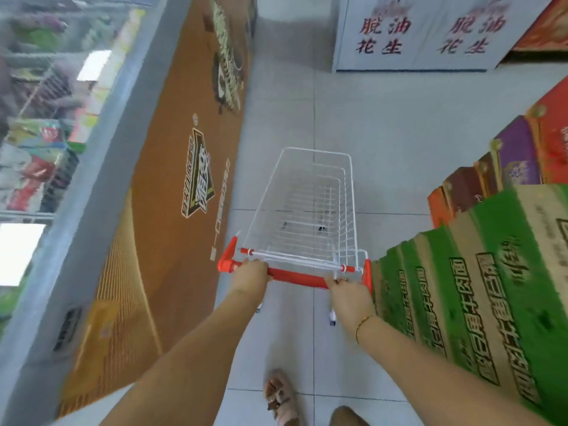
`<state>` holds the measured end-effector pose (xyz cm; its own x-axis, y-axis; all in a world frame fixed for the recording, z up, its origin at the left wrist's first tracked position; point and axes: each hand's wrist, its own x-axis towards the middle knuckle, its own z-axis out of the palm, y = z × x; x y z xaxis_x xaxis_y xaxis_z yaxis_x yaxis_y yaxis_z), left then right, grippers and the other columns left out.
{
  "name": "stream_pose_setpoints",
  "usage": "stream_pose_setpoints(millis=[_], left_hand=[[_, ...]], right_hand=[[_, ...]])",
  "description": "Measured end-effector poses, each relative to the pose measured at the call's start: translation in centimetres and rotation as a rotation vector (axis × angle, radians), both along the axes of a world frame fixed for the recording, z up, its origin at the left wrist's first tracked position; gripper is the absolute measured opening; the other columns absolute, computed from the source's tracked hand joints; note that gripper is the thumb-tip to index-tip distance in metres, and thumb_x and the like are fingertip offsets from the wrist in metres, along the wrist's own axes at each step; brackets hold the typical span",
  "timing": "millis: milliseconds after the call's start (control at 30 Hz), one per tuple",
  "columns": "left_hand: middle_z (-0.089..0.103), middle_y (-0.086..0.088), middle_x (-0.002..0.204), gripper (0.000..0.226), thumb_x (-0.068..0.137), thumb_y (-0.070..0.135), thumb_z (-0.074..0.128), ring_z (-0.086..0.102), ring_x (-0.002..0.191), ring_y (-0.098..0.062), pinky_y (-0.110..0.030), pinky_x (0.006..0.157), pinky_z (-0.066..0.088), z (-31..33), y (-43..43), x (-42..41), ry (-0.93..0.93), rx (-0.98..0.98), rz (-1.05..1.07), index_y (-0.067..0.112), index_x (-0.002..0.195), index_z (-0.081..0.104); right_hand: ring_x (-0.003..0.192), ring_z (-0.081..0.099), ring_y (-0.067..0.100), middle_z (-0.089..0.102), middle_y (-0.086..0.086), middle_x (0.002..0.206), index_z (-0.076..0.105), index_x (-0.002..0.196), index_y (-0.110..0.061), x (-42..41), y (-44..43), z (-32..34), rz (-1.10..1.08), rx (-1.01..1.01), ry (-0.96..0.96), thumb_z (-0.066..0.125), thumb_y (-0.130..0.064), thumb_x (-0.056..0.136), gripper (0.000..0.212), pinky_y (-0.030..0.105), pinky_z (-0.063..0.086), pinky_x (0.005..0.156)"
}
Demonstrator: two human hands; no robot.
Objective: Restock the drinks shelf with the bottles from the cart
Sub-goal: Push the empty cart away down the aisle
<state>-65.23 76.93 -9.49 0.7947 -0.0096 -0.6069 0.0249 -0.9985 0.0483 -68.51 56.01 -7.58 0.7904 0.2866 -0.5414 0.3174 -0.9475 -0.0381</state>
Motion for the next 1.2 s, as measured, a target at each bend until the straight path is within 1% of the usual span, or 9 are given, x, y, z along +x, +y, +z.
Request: stream_pose_setpoints(millis=[167, 233, 333, 600, 733, 833, 933, 1033, 1200], left_hand=[[0.055, -0.011, 0.123, 0.029, 0.096, 0.025, 0.045, 0.045, 0.12, -0.031, -0.042, 0.093, 0.04, -0.7, -2.0, 9.0, -0.034, -0.013, -0.093, 0.009, 0.119, 0.053], [0.052, -0.01, 0.127, 0.031, 0.096, 0.028, 0.044, 0.042, 0.123, -0.03, -0.043, 0.095, 0.038, -0.9, -3.2, 12.4, -0.059, -0.002, -0.141, 0.01, 0.121, 0.051], [0.051, -0.009, 0.129, 0.032, 0.097, 0.028, 0.044, 0.042, 0.124, -0.029, -0.042, 0.096, 0.037, -0.8, -5.1, 17.7, -0.061, -0.011, -0.198, 0.011, 0.123, 0.051], [0.048, -0.01, 0.133, 0.031, 0.097, 0.024, 0.044, 0.038, 0.129, -0.029, -0.045, 0.104, 0.036, -0.3, -13.4, 28.9, 0.05, -0.003, -0.267, 0.011, 0.125, 0.05], [0.049, -0.013, 0.131, 0.033, 0.097, 0.025, 0.043, 0.041, 0.127, -0.03, -0.046, 0.103, 0.038, -0.3, -19.2, 33.0, 0.052, -0.032, -0.27, 0.011, 0.127, 0.049], [0.051, -0.014, 0.129, 0.031, 0.097, 0.024, 0.043, 0.043, 0.125, -0.031, -0.048, 0.103, 0.038, -0.4, -23.0, 35.5, 0.035, -0.008, -0.299, 0.01, 0.124, 0.05], [0.05, -0.014, 0.129, 0.03, 0.095, 0.019, 0.049, 0.044, 0.124, -0.031, -0.049, 0.102, 0.039, -0.2, -26.1, 37.4, 0.028, 0.008, -0.328, 0.008, 0.123, 0.049], [0.057, -0.009, 0.124, 0.043, 0.081, 0.007, 0.068, 0.053, 0.118, -0.028, -0.043, 0.101, 0.043, 0.8, -29.3, 38.7, 0.092, 0.091, -0.458, 0.008, 0.12, 0.051], [0.063, -0.009, 0.117, 0.036, 0.079, 0.002, 0.066, 0.063, 0.107, -0.025, -0.032, 0.088, 0.05, 2.0, -34.8, 37.8, 0.147, 0.047, -0.71, 0.007, 0.114, 0.057]], right_hand=[[0.104, 0.06, 0.029, 0.062, 0.013, 0.116, 0.027, 0.143, -0.008, 7.0, -1.2, 0.3, -0.158, 0.009, -0.017, 0.037, 0.003, 0.092, 0.053, 0.035, 0.048, 0.071], [0.109, 0.056, 0.029, 0.059, 0.015, 0.118, 0.026, 0.143, -0.008, 9.9, -2.2, -0.3, -0.209, -0.006, -0.02, 0.039, 0.004, 0.09, 0.056, 0.036, 0.049, 0.077], [0.107, 0.055, 0.029, 0.058, 0.016, 0.117, 0.026, 0.143, -0.006, 13.9, -3.9, -0.9, -0.268, -0.006, -0.021, 0.043, 0.006, 0.087, 0.06, 0.037, 0.05, 0.077], [0.11, 0.055, 0.03, 0.058, 0.015, 0.118, 0.024, 0.144, -0.008, 23.0, -10.2, -1.1, -0.425, -0.029, 0.009, 0.051, 0.0, 0.086, 0.064, 0.039, 0.051, 0.082], [0.109, 0.059, 0.03, 0.061, 0.013, 0.117, 0.039, 0.135, -0.009, 27.6, -16.1, -1.6, -0.459, -0.058, 0.016, 0.05, 0.001, 0.085, 0.052, 0.039, 0.05, 0.086], [0.111, 0.058, 0.03, 0.061, 0.013, 0.117, 0.048, 0.129, -0.012, 31.1, -20.0, -1.5, -0.493, -0.052, 0.036, 0.041, 0.0, 0.09, 0.042, 0.038, 0.048, 0.09], [0.108, 0.059, 0.03, 0.065, 0.012, 0.11, 0.057, 0.12, -0.016, 33.6, -23.4, -1.7, -0.568, 0.0, 0.058, 0.045, -0.004, 0.089, 0.035, 0.038, 0.049, 0.091], [0.106, 0.06, 0.029, 0.065, 0.01, 0.108, 0.059, 0.115, -0.017, 35.1, -26.4, -1.0, -0.599, 0.034, 0.112, 0.054, -0.009, 0.086, 0.031, 0.037, 0.049, 0.09], [0.118, 0.053, 0.03, 0.056, 0.015, 0.126, 0.055, 0.126, -0.009, 35.1, -31.9, 0.6, -0.82, 0.04, 0.217, 0.044, -0.01, 0.093, 0.035, 0.035, 0.043, 0.097]])
